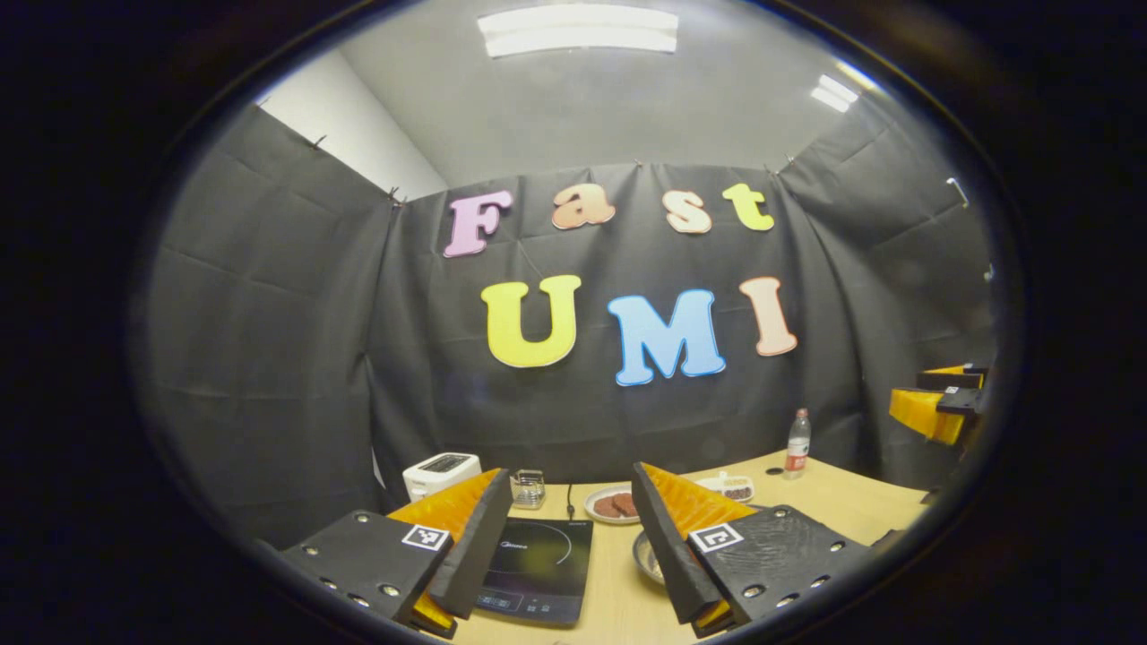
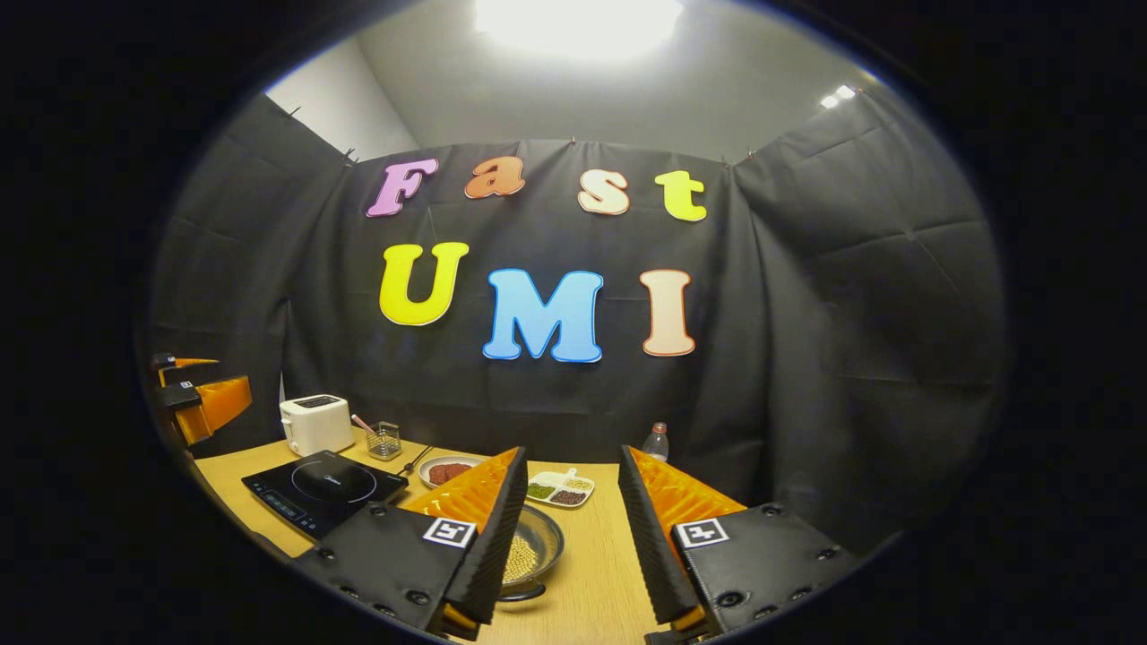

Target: First push the handle of the pot to place it horizontally, then grasp the pot with both hands and set it on the induction cooktop.

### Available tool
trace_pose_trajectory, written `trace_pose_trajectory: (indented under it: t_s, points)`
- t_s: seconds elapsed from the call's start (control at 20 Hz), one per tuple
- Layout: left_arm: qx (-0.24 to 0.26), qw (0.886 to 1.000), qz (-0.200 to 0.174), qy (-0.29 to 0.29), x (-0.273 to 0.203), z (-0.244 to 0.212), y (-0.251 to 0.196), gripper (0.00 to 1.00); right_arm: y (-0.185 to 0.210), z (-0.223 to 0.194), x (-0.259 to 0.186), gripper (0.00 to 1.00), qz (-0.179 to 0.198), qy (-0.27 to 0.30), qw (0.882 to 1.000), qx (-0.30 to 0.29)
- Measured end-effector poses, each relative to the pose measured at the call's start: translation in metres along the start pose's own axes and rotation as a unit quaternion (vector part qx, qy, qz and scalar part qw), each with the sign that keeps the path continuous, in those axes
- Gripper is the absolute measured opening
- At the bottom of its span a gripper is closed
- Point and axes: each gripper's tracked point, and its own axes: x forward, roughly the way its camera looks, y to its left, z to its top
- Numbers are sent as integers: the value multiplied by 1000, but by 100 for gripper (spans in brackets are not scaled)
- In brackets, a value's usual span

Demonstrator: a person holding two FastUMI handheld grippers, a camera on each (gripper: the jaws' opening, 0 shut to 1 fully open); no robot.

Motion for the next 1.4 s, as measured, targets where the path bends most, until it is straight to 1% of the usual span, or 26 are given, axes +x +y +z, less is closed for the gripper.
trace_pose_trajectory:
  t_s: [0.1, 0.15, 0.2, 0.25, 0.35, 0.4, 0.45, 0.5, 0.6, 0.65, 0.7, 0.75, 0.8, 0.85, 0.9, 0.95, 1.1, 1.15, 1.2, 1.25, 1.3, 1.4]
  points:
    - [-2, 1000, 3, 0, 0, -1, 7, 81, 6, -2, 2, 60, 3, 4, 1000, -5]
    - [-3, 1000, 3, 0, 0, -1, 10, 81, 6, -4, 4, 60, -1, 8, 1000, -11]
    - [-4, 1000, 3, 0, 0, -2, 12, 81, 10, -5, 7, 51, 3, 11, 1000, -14]
    - [-3, 1000, 4, 0, 0, -2, 15, 81, 15, -7, 7, 47, 9, 14, 1000, -14]
    - [-2, 1000, 6, -2, 1, -1, 22, 81, 25, -7, 7, 46, 20, 19, 1000, -14]
    - [-1, 1000, 7, -4, 1, -1, 26, 81, 32, -11, 7, 44, 27, 25, 999, -11]
    - [0, 1000, 8, -5, 2, 0, 29, 79, 38, -13, 7, 44, 34, 29, 999, -8]
    - [0, 1000, 8, -5, 1, 0, 31, 79, 43, -14, 7, 44, 32, 34, 999, -11]
    - [-1, 1000, 9, -5, 2, -1, 37, 79, 41, -15, 11, 16, 27, 34, 999, -9]
    - [-2, 1000, 9, -6, 2, -1, 40, 79, 44, -14, 11, 12, 31, 32, 999, -3]
    - [-3, 1000, 9, -7, 2, -2, 43, 79, 51, -12, 10, 11, 35, 30, 999, -3]
    - [-2, 1000, 6, -7, 3, -1, 45, 81, 56, -11, 10, 11, 41, 28, 999, -5]
    - [-1, 1000, 5, -8, 3, -2, 48, 79, 61, -10, 14, 11, 36, 25, 999, -13]
    - [-1, 1000, 4, -9, 4, -2, 51, 79, 61, -10, 21, 7, 30, 21, 999, -17]
    - [-2, 1000, 4, -10, 5, -3, 54, 79, 62, -10, 14, 2, 37, 20, 999, -15]
    - [-3, 1000, 3, -11, 7, -2, 57, 82, 67, -11, 14, 2, 41, 22, 999, -14]
    - [-6, 1000, -4, -13, 7, -6, 65, 79, 76, -13, 14, 2, 46, 25, 998, -24]
    - [-8, 1000, -7, -13, 7, -8, 68, 79, 80, -16, 15, 5, 50, 28, 998, -26]
    - [-10, 1000, -8, -14, 6, -9, 72, 79, 84, -21, 16, 5, 53, 34, 998, -29]
    - [-12, 1000, -9, -15, 6, -10, 76, 79, 88, -25, 17, 0, 57, 41, 997, -30]
    - [-13, 1000, -9, -14, 6, -12, 78, 79, 92, -30, 17, 5, 60, 49, 997, -30]
    - [-15, 1000, -9, -12, 6, -13, 82, 79, 100, -38, 17, 0, 70, 63, 995, -30]
